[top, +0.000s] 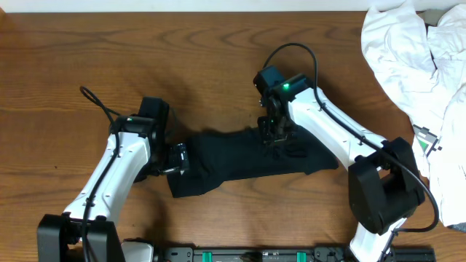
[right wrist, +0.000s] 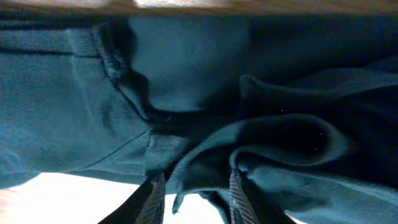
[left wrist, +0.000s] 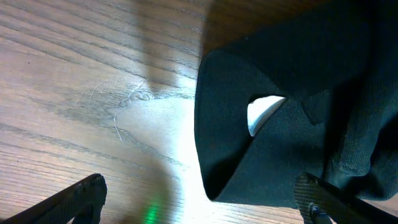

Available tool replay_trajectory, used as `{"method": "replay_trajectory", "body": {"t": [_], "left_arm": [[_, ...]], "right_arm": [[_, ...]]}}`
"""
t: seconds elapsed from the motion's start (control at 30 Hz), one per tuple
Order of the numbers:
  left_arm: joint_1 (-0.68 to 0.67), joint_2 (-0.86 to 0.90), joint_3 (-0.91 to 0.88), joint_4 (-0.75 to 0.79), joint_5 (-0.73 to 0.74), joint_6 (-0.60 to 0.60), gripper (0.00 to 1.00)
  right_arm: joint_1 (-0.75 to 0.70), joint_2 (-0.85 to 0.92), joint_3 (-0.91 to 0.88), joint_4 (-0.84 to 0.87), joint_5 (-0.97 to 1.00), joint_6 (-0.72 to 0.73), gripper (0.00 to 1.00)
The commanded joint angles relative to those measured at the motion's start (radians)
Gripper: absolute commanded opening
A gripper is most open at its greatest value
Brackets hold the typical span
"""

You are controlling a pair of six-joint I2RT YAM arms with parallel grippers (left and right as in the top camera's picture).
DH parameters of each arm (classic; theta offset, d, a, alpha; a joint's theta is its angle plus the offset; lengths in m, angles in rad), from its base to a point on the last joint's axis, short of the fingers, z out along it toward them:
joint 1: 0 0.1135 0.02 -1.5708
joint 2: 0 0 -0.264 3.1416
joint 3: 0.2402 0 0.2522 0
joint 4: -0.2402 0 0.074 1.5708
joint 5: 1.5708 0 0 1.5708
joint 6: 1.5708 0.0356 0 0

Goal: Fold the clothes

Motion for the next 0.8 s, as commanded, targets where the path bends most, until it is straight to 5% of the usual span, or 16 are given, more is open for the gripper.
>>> {"method": "replay_trajectory", "body": {"t": [0.0,0.2,0.77], "left_arm": [[0.003,-0.016,0.021,-0.002,0.000,-0.005,0.98],[0.003,-0.016,0.021,-0.002,0.000,-0.004,0.98],[0.003,-0.016,0.021,0.002,0.000,-0.005,0.98]], "right_arm": [[-0.006,0.010,0.017,0.006,0.032,-0.023,0.33],[-0.045,-0.001,0.018,-0.019,0.132,-0.012,0.20],[-0.228,-0.108,-0.007,-0.071,0.174,0.008,0.28]]}}
